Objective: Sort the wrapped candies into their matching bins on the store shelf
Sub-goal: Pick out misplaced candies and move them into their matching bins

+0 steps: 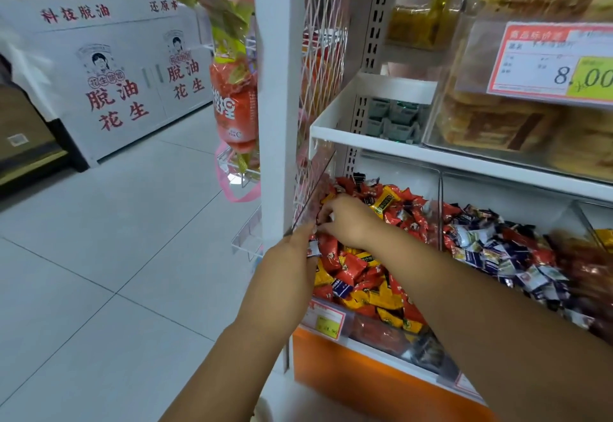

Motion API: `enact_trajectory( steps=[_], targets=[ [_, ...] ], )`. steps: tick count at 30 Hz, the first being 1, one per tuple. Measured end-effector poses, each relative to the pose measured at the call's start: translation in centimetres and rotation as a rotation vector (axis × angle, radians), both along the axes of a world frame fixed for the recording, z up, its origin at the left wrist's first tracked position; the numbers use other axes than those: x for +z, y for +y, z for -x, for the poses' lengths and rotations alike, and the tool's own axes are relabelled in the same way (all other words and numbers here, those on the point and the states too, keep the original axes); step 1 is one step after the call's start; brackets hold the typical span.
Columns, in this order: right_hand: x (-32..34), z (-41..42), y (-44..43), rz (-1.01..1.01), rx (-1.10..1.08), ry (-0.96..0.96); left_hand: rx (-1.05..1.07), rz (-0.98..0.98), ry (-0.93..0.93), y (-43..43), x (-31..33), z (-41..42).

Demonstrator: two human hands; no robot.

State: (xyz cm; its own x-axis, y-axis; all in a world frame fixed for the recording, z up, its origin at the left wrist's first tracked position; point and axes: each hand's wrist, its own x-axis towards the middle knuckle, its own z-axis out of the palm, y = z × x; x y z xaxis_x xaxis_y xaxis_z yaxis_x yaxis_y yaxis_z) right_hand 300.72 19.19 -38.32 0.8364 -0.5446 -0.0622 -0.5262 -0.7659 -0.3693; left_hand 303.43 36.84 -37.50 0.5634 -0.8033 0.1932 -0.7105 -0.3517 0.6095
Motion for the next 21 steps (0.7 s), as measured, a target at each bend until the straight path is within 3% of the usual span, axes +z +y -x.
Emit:
enact_trajectory(
  steps=[5, 13, 17, 21],
  targets=[
    [1.4, 3.6, 0.3, -0.25, -0.105, -0.319, 0.009, -0.099, -0.027, -1.8, -1.1, 0.5],
    [4.0, 11.9, 3.1, -0.239, -0.232, -0.566, 0.125, -0.077, -0.02, -2.8, 0.0, 1.2],
    [4.2, 16.1, 3.8, -0.207, -0.397, -0.731, 0.178, 0.239, -0.051, -2.7, 1.7, 2.5],
    [4.4, 20.6, 2.9, -0.069, -0.589, -0.812, 0.01, 0.465, 0.011, -4.8, 3.8, 7.3]
  ],
)
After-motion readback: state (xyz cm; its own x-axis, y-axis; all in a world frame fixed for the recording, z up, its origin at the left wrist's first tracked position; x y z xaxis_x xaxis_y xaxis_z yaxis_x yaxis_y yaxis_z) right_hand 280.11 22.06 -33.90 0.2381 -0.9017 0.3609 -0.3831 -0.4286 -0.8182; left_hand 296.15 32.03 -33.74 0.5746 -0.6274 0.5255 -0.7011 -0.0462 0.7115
